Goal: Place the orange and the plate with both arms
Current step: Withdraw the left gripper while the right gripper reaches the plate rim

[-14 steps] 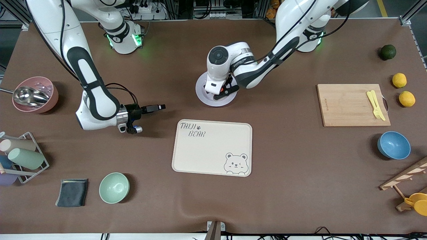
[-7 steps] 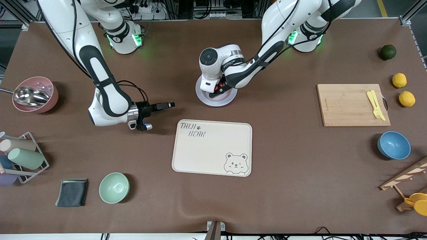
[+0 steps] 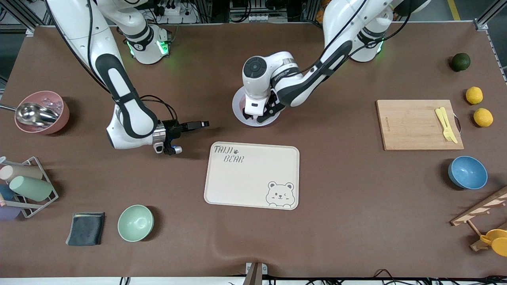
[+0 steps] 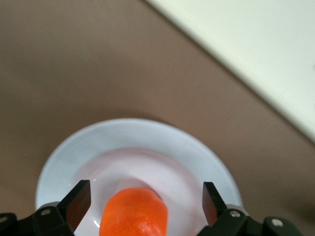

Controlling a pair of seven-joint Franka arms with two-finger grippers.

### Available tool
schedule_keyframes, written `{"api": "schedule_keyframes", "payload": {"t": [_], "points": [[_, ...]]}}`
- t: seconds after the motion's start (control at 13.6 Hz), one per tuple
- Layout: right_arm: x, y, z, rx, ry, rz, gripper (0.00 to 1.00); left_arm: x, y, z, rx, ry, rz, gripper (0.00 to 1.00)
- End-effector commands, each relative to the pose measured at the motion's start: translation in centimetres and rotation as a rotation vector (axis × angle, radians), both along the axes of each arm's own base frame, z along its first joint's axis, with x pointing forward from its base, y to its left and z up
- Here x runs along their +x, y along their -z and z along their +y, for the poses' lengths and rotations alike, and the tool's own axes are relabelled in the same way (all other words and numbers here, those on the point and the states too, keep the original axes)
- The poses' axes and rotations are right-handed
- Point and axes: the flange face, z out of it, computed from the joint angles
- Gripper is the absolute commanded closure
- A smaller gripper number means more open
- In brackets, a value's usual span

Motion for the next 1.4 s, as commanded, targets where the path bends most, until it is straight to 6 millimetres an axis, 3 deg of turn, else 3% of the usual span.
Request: {"api": "schedule_keyframes", "payload": {"t": [0.0,0.15,0.37,0.59,0.66,0.96,1.18,1.32], "points": [[-1.8,0.2,0.8,0.054,0.014,-0.053,0.09,2.8,-7.7,3.6,-0.004,-0.047,-0.076,0.00],[-2.7,0.4,2.4,0.068,0.010,-0.050,0.10,6.4,-12.0,7.8,0.002,-0.006,-0.124,0.00],[-4.4,1.1,6.5,0.044,0.036,-0.106,0.20,13.2,-18.1,16.0,-0.057,0.058,-0.163,0.00],[-5.2,1.8,7.1,0.051,0.030,-0.123,0.25,18.3,-22.5,23.1,-0.105,0.056,-0.169,0.00],[-5.7,2.2,7.2,0.056,0.041,-0.115,0.27,19.3,-23.2,25.0,-0.112,0.072,-0.180,0.00],[-6.8,2.9,8.1,0.071,0.044,-0.107,0.34,20.9,-26.6,28.4,-0.082,0.154,-0.180,0.00],[-7.3,3.3,8.0,0.074,0.035,-0.109,0.40,22.1,-27.2,32.3,-0.076,0.227,-0.175,0.00],[-8.2,3.6,9.2,0.097,0.044,-0.116,0.40,21.7,-28.9,33.2,-0.039,0.264,-0.203,0.00]]}}
